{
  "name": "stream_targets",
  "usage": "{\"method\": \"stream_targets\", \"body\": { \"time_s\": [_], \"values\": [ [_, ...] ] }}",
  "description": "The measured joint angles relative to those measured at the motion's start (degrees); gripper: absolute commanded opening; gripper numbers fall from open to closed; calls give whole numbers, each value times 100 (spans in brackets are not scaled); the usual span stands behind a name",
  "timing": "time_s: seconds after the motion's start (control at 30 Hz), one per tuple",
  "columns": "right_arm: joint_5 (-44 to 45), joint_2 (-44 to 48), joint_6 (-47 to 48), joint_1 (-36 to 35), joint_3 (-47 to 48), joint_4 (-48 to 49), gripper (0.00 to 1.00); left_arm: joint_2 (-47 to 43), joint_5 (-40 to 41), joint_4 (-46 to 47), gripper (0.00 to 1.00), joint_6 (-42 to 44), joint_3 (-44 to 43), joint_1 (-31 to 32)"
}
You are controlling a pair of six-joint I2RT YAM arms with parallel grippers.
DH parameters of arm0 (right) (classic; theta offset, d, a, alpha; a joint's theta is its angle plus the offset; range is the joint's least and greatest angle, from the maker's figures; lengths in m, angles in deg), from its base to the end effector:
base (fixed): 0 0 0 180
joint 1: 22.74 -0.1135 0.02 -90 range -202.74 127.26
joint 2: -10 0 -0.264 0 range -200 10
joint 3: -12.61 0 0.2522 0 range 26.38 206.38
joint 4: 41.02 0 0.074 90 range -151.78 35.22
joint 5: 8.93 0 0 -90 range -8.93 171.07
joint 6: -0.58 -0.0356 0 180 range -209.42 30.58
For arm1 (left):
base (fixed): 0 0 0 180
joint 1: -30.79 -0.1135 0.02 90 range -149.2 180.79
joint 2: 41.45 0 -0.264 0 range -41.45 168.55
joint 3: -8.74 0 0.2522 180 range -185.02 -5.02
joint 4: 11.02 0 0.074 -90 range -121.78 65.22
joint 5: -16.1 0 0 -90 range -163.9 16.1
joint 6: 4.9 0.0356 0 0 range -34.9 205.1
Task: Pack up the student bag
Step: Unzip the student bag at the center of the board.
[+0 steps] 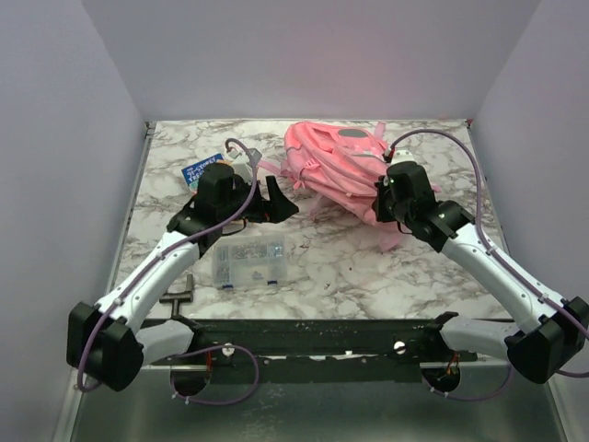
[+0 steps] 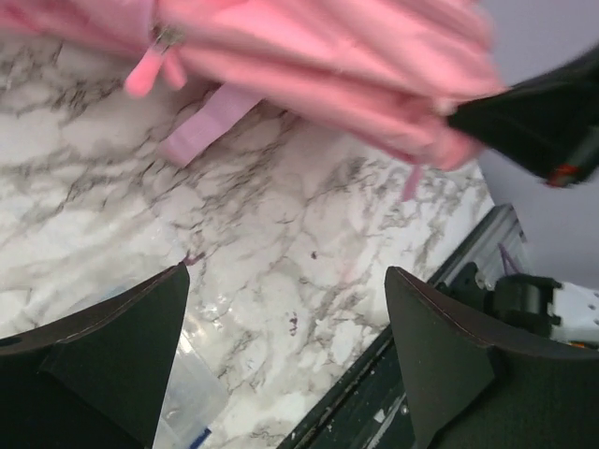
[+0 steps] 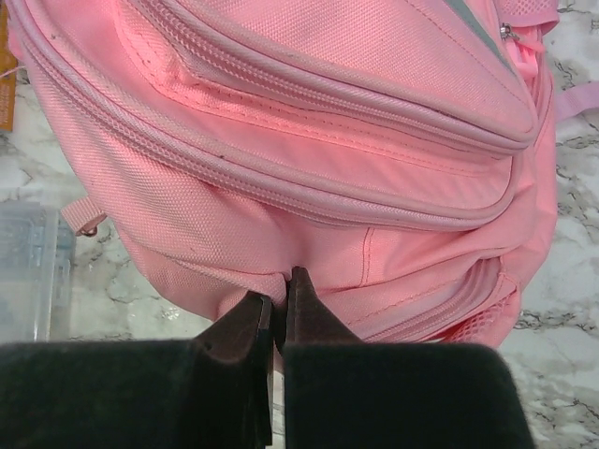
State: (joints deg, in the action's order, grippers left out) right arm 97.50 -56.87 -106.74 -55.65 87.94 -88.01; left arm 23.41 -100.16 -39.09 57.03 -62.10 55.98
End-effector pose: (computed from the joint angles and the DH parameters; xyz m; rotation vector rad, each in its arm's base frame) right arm 0.2156 0.1276 0.3260 -0.1474 2.2111 0.1633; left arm 0.2257 -0.1236 0.3389 0.2693 2.0492 -1.0420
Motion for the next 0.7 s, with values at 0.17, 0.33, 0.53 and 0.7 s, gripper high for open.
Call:
{"method": "stream_targets", "body": {
  "time_s": [0.17, 0.33, 0.53, 0.7],
  "values": [
    [-361, -42, 146, 245, 149, -133, 1, 728, 358, 1161, 79, -549, 1117, -15],
    [-623, -76, 262, 391, 234, -337, 1, 1799, 234, 1971, 67, -748, 592, -94],
    [-739, -85, 326, 426, 413, -476, 1, 2472, -63, 2721, 61, -664, 190, -210],
    [-802, -87, 348, 463, 494, -544, 1, 2999, -352, 2951, 59, -533, 17, -271]
  ]
}}
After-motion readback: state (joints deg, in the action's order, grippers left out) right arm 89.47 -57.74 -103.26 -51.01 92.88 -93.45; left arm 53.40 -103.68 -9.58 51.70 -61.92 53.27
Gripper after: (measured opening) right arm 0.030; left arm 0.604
